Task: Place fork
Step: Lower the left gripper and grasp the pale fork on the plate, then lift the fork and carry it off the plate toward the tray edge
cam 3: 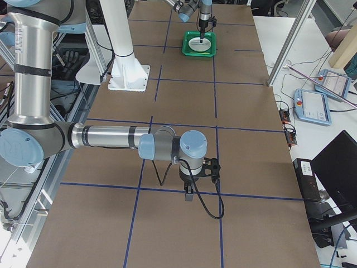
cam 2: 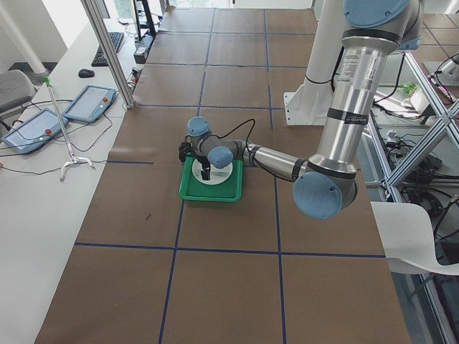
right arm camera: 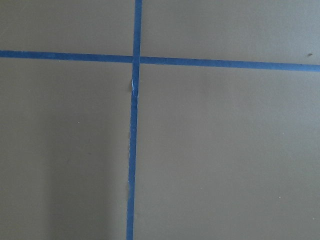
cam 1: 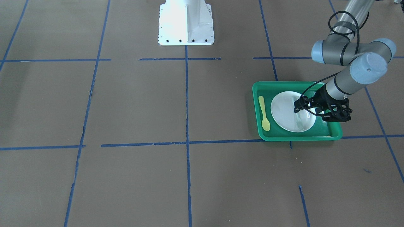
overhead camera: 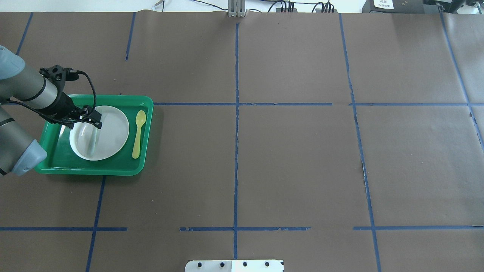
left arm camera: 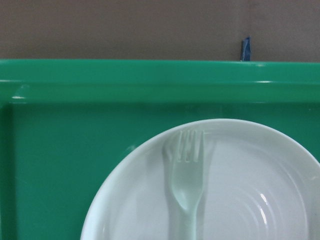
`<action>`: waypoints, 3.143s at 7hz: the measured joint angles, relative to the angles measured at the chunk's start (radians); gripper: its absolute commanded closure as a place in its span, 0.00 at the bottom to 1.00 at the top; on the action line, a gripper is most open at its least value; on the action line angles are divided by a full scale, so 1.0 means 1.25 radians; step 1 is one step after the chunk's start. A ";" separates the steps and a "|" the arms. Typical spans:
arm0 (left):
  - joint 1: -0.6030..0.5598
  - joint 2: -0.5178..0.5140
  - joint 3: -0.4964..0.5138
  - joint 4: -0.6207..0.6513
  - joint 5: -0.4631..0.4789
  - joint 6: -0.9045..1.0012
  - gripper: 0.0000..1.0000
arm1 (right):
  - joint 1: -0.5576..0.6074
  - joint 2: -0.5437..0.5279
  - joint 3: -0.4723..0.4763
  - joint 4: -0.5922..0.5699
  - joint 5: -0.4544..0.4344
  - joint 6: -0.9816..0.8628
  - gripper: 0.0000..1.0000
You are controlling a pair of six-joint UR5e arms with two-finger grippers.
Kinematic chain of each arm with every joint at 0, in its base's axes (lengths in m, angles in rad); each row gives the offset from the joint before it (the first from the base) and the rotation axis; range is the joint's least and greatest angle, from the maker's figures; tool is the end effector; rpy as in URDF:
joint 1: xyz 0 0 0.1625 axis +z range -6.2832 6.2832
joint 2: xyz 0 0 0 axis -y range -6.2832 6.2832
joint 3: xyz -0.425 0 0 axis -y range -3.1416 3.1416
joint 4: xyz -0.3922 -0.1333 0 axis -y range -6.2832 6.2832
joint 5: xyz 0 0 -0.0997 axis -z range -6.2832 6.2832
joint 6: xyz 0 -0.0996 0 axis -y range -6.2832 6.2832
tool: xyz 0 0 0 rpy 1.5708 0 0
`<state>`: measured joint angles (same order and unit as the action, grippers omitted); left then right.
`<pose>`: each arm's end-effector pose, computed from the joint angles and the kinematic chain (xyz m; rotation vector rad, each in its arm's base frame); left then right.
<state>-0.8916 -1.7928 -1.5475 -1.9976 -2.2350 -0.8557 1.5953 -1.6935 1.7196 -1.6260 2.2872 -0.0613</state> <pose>0.3240 -0.5158 0.5049 -0.0125 0.8785 0.0426 0.0786 -0.4357 0.6521 0.0029 -0.7169 -0.0248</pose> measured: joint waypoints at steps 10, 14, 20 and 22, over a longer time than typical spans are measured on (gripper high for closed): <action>-0.002 0.022 -0.060 0.007 0.003 0.000 1.00 | 0.000 0.000 0.000 0.000 0.000 0.000 0.00; -0.067 0.127 -0.088 0.001 0.001 0.079 1.00 | 0.000 0.000 0.000 0.000 0.000 0.000 0.00; -0.067 0.079 0.016 -0.040 0.002 0.007 1.00 | 0.000 0.000 0.000 0.000 0.000 0.000 0.00; -0.067 0.078 0.033 -0.067 0.002 0.003 0.26 | 0.000 0.000 0.000 0.000 0.000 0.000 0.00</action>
<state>-0.9756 -1.6947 -1.5068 -2.0813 -2.2330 -0.8524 1.5954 -1.6935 1.7196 -1.6260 2.2872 -0.0614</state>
